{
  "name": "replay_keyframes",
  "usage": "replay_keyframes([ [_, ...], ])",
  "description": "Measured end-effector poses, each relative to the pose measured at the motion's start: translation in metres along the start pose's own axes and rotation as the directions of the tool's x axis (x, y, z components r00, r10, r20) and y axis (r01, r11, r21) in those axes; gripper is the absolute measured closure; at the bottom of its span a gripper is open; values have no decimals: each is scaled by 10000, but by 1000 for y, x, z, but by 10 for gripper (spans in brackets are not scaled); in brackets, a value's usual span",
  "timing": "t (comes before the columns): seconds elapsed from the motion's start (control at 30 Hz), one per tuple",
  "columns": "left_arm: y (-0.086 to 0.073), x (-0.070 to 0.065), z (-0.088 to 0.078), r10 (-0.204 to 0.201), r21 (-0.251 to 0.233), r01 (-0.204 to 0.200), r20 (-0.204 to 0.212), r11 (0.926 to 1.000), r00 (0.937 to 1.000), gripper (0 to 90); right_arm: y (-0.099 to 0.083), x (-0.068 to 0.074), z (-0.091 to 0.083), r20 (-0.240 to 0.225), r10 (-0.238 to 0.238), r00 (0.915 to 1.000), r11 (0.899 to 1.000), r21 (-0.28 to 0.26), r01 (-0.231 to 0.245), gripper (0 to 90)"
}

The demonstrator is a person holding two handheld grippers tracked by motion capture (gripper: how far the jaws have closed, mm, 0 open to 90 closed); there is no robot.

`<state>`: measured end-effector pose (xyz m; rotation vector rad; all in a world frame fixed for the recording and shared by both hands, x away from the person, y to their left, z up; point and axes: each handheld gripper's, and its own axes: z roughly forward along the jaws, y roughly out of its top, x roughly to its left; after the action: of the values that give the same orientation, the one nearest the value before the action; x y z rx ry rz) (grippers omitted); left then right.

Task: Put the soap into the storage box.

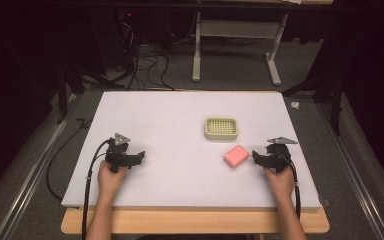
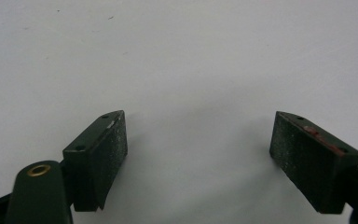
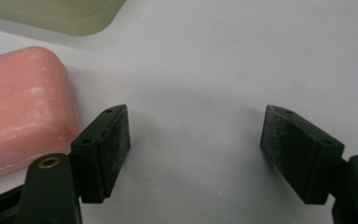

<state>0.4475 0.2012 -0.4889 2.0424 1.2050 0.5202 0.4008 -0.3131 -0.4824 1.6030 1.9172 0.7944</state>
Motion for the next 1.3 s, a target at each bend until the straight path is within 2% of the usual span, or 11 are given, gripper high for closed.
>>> replay_keyframes([
  [0.9, 0, 0, 0, 34, 55, -34, 4, 10000, 10000, 193, 2, -1, -2, 0, 57, 10000, 9998, 193, -57, 217],
  [1.3, 0, 0, 0, 35, 45, -35, 12, 10000, 10000, 193, 2, -1, -9, -107, -4, 9999, 9999, -151, 2, 212],
])
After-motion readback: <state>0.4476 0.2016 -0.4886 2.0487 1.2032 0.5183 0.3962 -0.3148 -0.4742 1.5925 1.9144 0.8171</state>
